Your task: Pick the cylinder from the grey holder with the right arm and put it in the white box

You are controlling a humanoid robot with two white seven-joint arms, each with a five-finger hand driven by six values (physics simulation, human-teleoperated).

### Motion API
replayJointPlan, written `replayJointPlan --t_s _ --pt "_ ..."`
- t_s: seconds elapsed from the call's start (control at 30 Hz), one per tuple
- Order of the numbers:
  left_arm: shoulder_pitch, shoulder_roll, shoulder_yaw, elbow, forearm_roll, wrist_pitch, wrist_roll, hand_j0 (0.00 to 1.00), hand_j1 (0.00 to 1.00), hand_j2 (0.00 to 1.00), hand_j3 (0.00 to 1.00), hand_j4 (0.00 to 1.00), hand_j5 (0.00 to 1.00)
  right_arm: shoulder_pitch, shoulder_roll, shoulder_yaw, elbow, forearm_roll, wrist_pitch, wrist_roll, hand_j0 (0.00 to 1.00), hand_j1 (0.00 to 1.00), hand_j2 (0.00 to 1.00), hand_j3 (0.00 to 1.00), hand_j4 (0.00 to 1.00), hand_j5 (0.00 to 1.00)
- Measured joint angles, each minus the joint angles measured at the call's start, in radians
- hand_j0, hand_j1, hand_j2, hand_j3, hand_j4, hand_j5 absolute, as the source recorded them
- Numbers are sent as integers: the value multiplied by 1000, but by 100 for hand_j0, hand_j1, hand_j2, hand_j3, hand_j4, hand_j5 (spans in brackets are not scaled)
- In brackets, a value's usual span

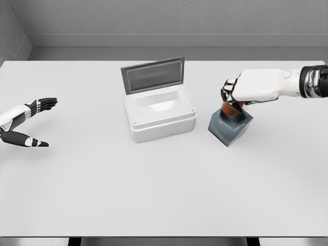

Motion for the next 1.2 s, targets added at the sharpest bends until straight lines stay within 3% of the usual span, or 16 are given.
replayJointPlan --t_s 0.17,0.27,0.4,0.57,1.2 --pt "0 0 0 1 0 0 0 100 100 100 100 100 100 -29 28 -67 2 -3 0 0 15 15 15 15 15 15" --pt "0 0 0 1 0 0 0 100 100 100 100 100 100 -57 95 -73 19 -3 0 0 15 15 15 15 15 15" --pt "0 0 0 2 0 0 0 100 100 100 100 100 100 -86 231 -59 90 0 1 0 15 15 15 15 15 15" --pt "0 0 0 2 0 0 0 100 100 100 100 100 100 -92 308 -23 124 4 0 0 15 15 15 15 15 15" --pt "0 0 0 2 0 0 0 100 100 100 100 100 100 -109 350 21 168 5 0 0 15 15 15 15 15 15"
